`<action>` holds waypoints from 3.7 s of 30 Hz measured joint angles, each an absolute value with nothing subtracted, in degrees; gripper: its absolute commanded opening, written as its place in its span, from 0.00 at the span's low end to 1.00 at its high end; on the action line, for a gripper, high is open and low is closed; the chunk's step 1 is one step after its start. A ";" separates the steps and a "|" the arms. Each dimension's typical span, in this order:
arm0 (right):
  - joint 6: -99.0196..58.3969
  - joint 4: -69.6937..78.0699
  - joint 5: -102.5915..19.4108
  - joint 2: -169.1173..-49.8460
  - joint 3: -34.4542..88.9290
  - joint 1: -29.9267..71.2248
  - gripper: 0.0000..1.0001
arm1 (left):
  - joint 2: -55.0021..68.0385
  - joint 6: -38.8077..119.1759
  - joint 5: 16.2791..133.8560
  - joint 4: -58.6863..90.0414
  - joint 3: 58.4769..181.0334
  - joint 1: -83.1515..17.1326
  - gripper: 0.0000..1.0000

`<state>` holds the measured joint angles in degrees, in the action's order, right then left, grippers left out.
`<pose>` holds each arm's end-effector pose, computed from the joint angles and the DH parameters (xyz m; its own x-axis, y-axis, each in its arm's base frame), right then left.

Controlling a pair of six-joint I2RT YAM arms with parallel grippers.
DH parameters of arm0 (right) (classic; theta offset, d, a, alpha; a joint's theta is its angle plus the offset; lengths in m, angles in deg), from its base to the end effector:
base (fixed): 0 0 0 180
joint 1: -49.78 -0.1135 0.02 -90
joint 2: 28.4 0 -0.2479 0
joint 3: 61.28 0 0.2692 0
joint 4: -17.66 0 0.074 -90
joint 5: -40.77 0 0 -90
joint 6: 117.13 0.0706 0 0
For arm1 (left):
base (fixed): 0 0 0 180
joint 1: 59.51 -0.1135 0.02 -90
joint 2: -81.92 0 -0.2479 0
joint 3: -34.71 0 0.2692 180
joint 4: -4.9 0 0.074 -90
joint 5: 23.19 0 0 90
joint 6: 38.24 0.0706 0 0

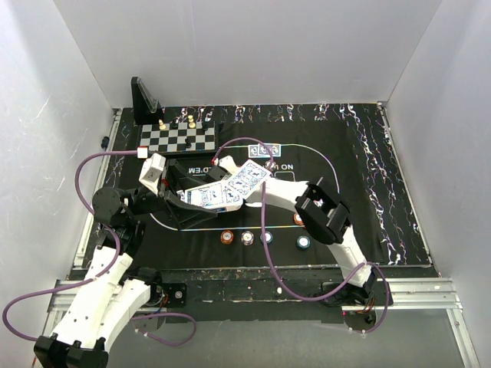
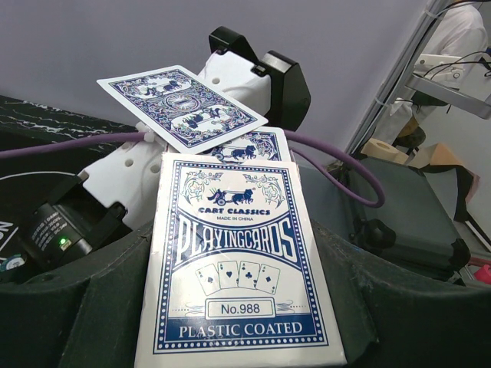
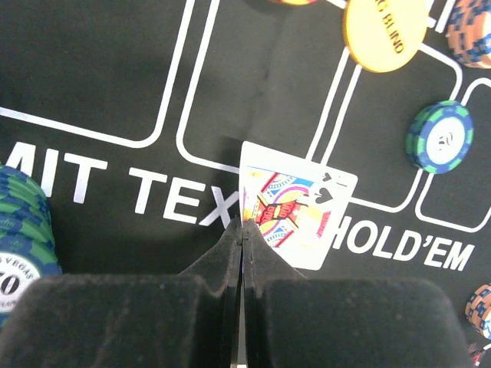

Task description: Distribute texas hold em gaming equipment

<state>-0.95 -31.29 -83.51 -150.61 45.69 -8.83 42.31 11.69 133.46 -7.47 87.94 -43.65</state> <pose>0.2785 0.3801 0.1334 -0.6756 -0.4074 -0.6144 -0.3115 0.9131 -0.2629 0.1577 -0.1122 0.3796 -0.2582 -0.1919 -0.9469 0.9617 0.0421 -0.2707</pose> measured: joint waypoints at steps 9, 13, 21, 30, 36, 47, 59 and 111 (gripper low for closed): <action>-1.76 -34.44 -83.62 -155.12 50.50 -9.23 0.53 | 42.40 11.69 133.46 -7.47 87.94 -43.65 0.00; -2.50 -34.44 -82.57 -155.12 51.15 -8.94 0.64 | 42.42 11.69 133.46 -7.45 87.94 -43.65 0.00; -1.37 -31.38 -74.49 -149.94 44.70 -8.59 0.69 | 42.40 11.67 133.46 -7.54 88.60 -43.65 0.00; 2.54 -29.11 -62.29 -128.12 29.82 -7.37 0.73 | 42.40 11.67 133.48 -7.80 88.69 -43.65 0.00; 7.13 -28.36 -53.85 -112.30 21.86 0.57 0.75 | 42.40 11.67 133.48 -7.87 88.69 -43.65 0.00; 16.47 -26.99 -34.18 -90.84 4.42 19.58 0.85 | 42.22 13.70 133.48 -7.56 88.67 -43.65 0.00; 29.76 -8.14 -7.56 -77.09 0.44 25.83 0.89 | 40.80 16.21 133.09 -7.34 87.18 -43.65 0.00; 11.24 -26.57 -20.78 -102.97 40.35 21.59 0.01 | 40.36 21.33 132.37 -1.84 86.44 -43.65 0.00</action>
<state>11.24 -26.57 -20.78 -102.97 40.35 21.59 40.36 21.33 132.37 -1.84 86.44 -43.65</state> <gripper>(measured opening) 0.023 0.647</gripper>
